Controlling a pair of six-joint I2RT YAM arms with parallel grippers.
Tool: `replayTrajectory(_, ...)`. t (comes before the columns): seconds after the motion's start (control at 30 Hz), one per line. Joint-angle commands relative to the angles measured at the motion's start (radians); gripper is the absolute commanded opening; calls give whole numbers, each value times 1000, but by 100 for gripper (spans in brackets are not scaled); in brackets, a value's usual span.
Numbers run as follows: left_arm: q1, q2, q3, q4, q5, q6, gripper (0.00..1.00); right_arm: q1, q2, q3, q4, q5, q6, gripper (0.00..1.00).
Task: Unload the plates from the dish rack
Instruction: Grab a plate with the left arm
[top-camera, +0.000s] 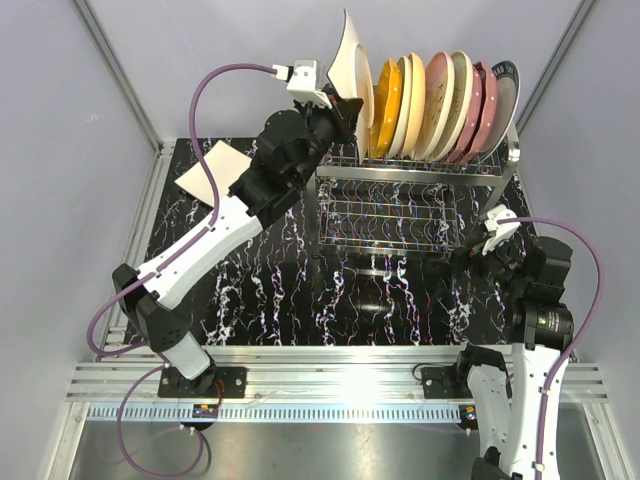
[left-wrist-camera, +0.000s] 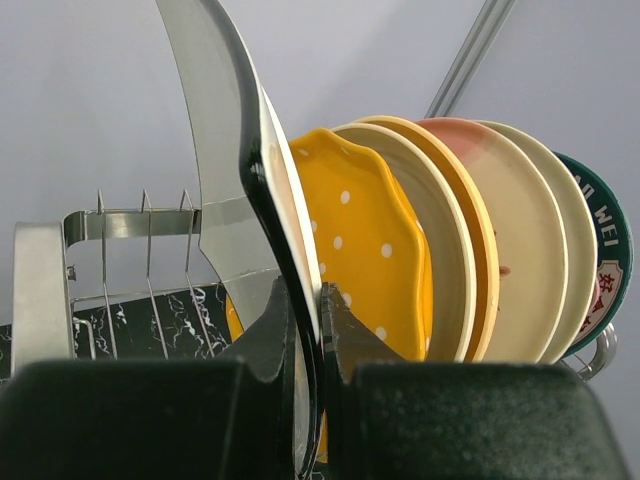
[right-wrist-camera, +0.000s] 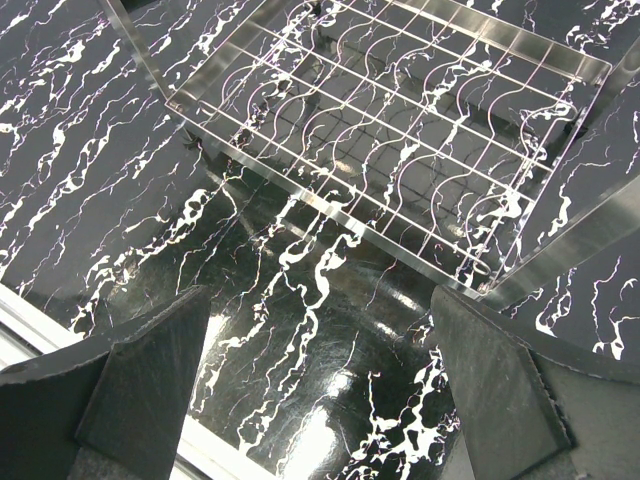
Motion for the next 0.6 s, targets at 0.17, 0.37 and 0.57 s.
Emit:
replayTrajectory(0.17, 0, -132, 51, 310, 33, -56, 0, -8, -7, -3, 14, 11, -13, 100)
replayTrajectory(0.37, 0, -131, 71, 299, 43, -46, 0, -9, -7, -2, 15, 11, -13, 100)
replayTrajectory(0.57, 0, -137, 86, 300, 43, -27, 0, -9, -5, -3, 14, 9, -13, 100)
